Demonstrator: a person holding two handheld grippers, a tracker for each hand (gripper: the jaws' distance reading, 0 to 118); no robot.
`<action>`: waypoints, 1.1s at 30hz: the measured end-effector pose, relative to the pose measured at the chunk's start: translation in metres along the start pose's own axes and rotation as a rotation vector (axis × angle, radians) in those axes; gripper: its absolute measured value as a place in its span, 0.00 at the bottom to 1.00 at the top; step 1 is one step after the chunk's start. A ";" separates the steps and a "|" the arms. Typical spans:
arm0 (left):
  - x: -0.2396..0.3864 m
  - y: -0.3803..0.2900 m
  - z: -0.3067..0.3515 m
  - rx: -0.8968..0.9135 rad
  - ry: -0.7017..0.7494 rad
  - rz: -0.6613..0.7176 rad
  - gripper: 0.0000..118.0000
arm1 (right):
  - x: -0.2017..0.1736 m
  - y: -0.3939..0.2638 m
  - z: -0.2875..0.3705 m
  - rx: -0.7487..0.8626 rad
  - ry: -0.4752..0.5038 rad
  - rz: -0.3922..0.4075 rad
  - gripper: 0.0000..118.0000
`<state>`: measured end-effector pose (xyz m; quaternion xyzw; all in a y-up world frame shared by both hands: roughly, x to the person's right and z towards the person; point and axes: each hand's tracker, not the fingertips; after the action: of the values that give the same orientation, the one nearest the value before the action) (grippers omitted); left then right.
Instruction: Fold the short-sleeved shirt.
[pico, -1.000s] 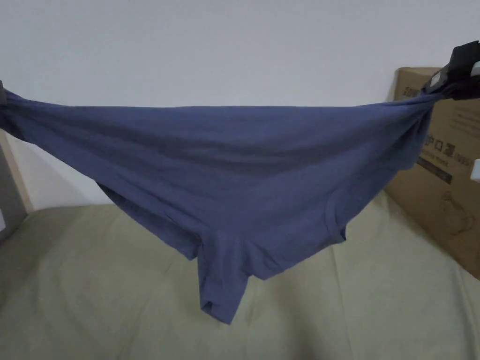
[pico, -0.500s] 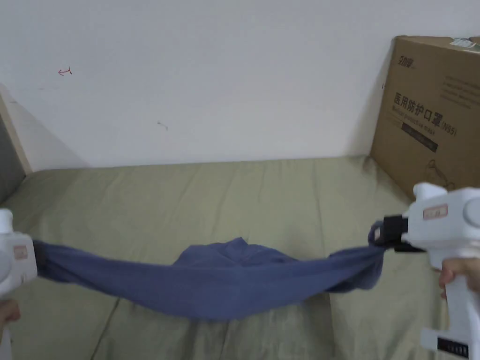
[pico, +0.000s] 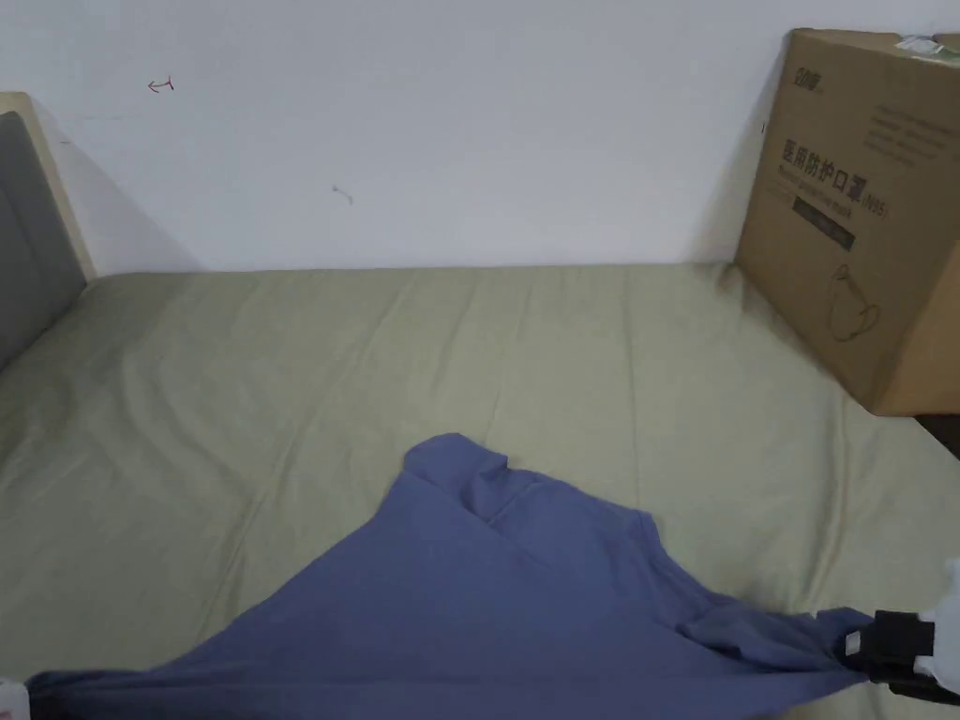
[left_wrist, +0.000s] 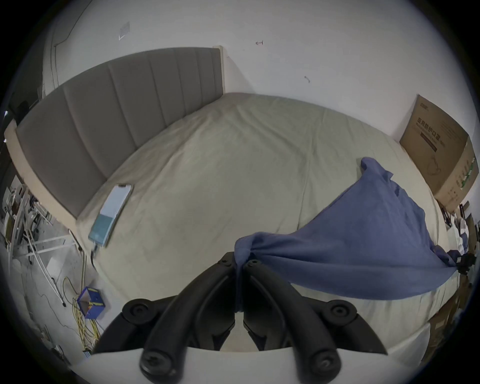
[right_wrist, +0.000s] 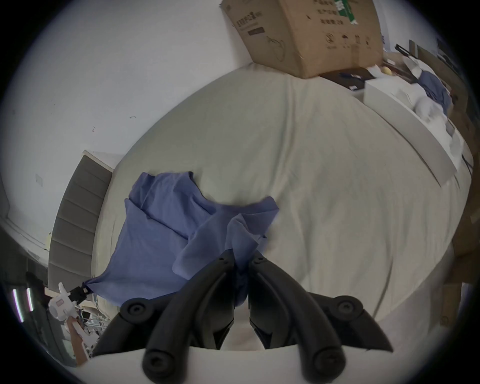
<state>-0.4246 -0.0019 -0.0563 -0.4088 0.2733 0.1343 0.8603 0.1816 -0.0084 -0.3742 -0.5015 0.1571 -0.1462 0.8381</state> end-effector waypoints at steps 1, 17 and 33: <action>0.000 -0.010 0.000 -0.021 -0.003 0.004 0.02 | 0.002 -0.007 0.001 -0.011 -0.005 -0.007 0.07; 0.000 -0.020 0.032 0.044 -0.097 0.026 0.99 | 0.009 -0.040 0.014 0.078 -0.044 0.079 0.91; 0.099 -0.016 0.057 0.142 -0.313 -0.160 0.00 | 0.029 -0.107 0.077 0.181 -0.038 0.058 0.00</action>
<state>-0.3164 0.0327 -0.0742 -0.3417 0.1115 0.1081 0.9269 0.2302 -0.0073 -0.2477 -0.4217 0.1418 -0.1258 0.8867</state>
